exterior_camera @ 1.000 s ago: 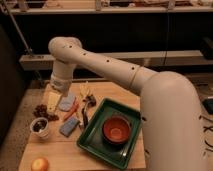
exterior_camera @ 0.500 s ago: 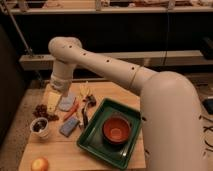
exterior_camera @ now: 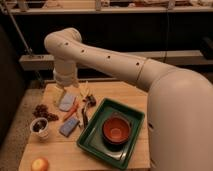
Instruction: Place banana in tray
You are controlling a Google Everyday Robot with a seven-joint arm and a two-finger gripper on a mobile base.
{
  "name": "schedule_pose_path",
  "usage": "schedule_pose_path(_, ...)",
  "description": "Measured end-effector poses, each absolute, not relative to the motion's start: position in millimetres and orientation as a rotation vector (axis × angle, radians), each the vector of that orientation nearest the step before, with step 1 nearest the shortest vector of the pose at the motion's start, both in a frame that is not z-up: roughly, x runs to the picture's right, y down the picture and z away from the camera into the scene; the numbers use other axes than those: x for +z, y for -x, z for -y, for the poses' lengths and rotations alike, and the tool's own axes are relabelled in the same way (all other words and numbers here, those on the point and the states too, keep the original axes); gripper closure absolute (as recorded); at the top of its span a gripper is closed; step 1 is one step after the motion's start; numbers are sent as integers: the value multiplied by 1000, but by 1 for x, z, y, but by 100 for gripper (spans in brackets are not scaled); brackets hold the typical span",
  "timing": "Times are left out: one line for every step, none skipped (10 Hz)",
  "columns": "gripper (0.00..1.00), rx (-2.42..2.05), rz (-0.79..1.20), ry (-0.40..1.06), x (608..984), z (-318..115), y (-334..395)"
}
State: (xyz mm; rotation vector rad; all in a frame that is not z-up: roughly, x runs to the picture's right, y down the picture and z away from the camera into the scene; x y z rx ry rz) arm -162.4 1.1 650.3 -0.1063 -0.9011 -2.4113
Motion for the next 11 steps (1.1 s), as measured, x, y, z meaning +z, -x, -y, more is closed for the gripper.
schedule_pose_path(20,-2421,785,150,648,9,152)
schedule_pose_path(20,-2424,662,164,646,19,134)
schedule_pose_path(20,-2424,606,157,648,24,122)
schedule_pose_path(20,-2427,580,148,648,25,118)
schedule_pose_path(20,-2428,578,147,648,25,118)
schedule_pose_path(20,-2432,579,145,647,25,120)
schedule_pose_path(20,-2431,578,145,647,25,120)
schedule_pose_path(20,-2431,579,144,647,24,119)
schedule_pose_path(20,-2427,569,137,647,25,120)
schedule_pose_path(20,-2414,546,113,647,29,123)
schedule_pose_path(20,-2394,520,80,650,37,127)
